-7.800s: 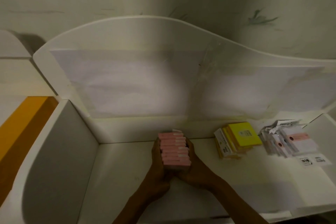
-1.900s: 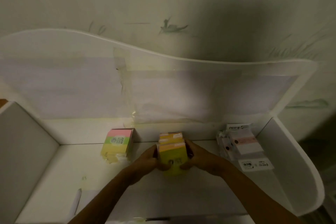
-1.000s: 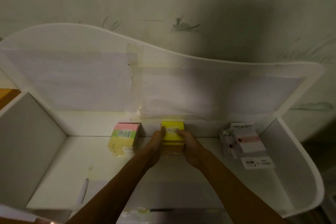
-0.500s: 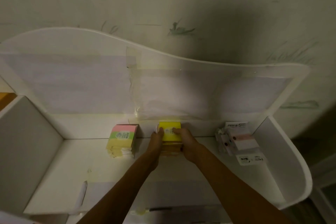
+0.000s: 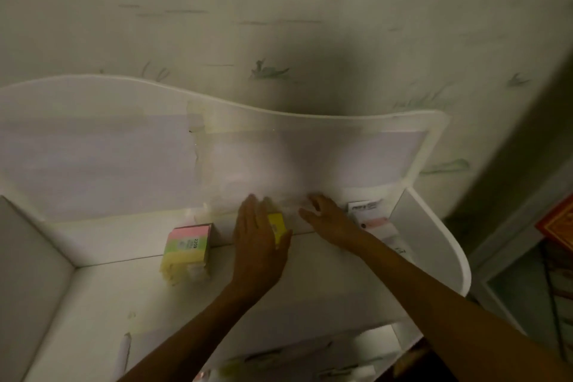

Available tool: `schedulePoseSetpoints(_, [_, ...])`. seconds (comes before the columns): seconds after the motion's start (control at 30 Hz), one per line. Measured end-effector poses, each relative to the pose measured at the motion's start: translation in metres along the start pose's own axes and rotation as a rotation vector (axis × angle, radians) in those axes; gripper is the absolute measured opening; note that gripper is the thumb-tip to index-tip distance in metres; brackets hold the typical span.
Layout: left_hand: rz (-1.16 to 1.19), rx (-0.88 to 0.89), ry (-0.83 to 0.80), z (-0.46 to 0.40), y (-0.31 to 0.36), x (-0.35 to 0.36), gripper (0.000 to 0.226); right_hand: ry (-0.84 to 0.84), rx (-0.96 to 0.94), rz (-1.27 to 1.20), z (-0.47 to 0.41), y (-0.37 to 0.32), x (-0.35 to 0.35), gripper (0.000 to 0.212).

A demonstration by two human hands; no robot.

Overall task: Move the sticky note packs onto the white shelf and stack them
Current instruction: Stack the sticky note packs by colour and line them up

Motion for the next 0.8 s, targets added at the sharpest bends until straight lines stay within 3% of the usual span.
schedulePoseSetpoints(0.17, [-0.127, 0.342, -0.101, 0.012, 0.058, 0.023, 0.067, 0.107, -0.129, 0.249, 0.032, 0.006, -0.051, 0.059])
schedulePoseSetpoints(0.27, [-0.042, 0.315, -0.285, 0.017, 0.074, 0.051, 0.068, 0.245, -0.063, 0.29, 0.052, 0.024, -0.085, 0.055])
schedulePoseSetpoints(0.4, [0.142, 0.109, -0.472, 0.023, 0.093, 0.075, 0.056, 0.382, 0.112, 0.244, 0.074, 0.062, -0.117, 0.056])
schedulePoseSetpoints(0.5, [0.311, -0.14, -0.594, 0.024, 0.101, 0.097, 0.047, 0.399, 0.234, 0.004, 0.081, 0.084, -0.121, 0.049])
schedulePoseSetpoints(0.6, [0.512, -0.392, -0.672, 0.023, 0.101, 0.123, 0.047, 0.355, 0.316, -0.222, 0.078, 0.106, -0.117, 0.034])
schedulePoseSetpoints(0.73, [0.687, -0.699, -0.682, 0.014, 0.092, 0.158, 0.069, 0.273, 0.383, -0.415, 0.067, 0.136, -0.109, 0.029])
schedulePoseSetpoints(0.8, [0.752, -0.759, -0.687, 0.013, 0.095, 0.17, 0.059, 0.21, 0.447, -0.528, 0.061, 0.15, -0.1, 0.033])
Point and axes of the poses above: each hand's wrist, its own z-axis away from the middle knuckle, its own x-axis out of the palm, y = z × x, the point moved 8 cm from there along -z, towards the middle knuckle, and after that the axes turned 15 degrees about -x, right-handed, at the moved point
